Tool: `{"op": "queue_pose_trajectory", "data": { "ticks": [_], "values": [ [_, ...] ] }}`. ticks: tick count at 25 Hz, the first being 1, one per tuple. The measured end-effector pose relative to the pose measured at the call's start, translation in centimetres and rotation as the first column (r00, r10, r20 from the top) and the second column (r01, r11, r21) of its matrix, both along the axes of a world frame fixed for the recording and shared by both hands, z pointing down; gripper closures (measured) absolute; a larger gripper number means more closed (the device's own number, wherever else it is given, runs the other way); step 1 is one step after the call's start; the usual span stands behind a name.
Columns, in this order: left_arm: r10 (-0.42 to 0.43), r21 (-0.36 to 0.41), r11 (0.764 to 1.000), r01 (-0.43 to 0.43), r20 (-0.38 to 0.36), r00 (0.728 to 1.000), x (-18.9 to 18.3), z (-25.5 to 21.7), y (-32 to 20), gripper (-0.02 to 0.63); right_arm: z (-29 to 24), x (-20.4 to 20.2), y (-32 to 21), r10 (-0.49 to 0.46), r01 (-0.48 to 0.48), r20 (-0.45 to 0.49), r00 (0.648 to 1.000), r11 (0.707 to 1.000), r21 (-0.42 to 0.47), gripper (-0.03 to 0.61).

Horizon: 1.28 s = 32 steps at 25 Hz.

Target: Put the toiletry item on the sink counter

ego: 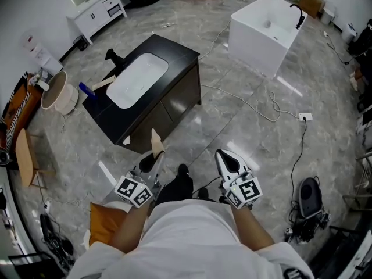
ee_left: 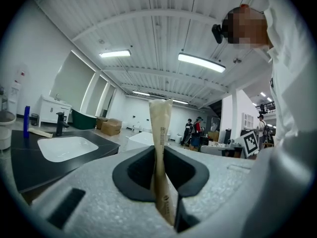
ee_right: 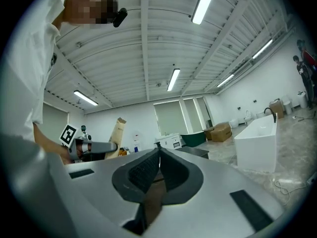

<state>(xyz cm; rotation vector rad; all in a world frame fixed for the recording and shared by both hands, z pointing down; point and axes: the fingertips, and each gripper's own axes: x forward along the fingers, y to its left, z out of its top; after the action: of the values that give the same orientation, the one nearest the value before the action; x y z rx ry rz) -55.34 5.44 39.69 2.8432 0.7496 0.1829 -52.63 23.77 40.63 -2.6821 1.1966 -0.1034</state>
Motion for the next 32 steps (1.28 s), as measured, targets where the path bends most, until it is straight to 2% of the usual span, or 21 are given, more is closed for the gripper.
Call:
{"op": "queue_pose_trajectory", "data": {
  "ticks": [4,8,19,26,32],
  "values": [
    [-0.013,-0.005,1.000,0.013,-0.004,1.000,2.6,0.1,-0.8,0.560,0.6,2.9,-0.5,0.016,-0.015,0.017,1.000,1.000,-0.018,0.563],
    [-0.035,-0.039,0.999,0.035,0.012,0.999,6.7,0.9,-2.4,0.560,1.2,6.6,-1.7,0.006,-0.005,0.048,0.999,1.000,-0.027,0.563],
    [-0.056,-0.125,0.991,0.051,-0.034,0.998,22.4,-0.1,-8.4,0.560,-0.8,21.1,-6.3,0.037,-0.034,0.045,0.998,0.997,-0.069,0.563],
    [0.042,-0.158,0.986,-0.048,-0.040,0.998,29.8,0.5,-9.1,0.560,-1.6,28.5,-10.1,0.043,-0.040,0.027,0.999,0.993,-0.110,0.563],
    [0.069,-0.188,0.980,-0.068,0.001,0.998,33.8,2.1,-10.0,0.560,-1.2,32.3,-11.5,0.056,-0.052,0.027,0.998,0.992,-0.117,0.563]
  ]
}}
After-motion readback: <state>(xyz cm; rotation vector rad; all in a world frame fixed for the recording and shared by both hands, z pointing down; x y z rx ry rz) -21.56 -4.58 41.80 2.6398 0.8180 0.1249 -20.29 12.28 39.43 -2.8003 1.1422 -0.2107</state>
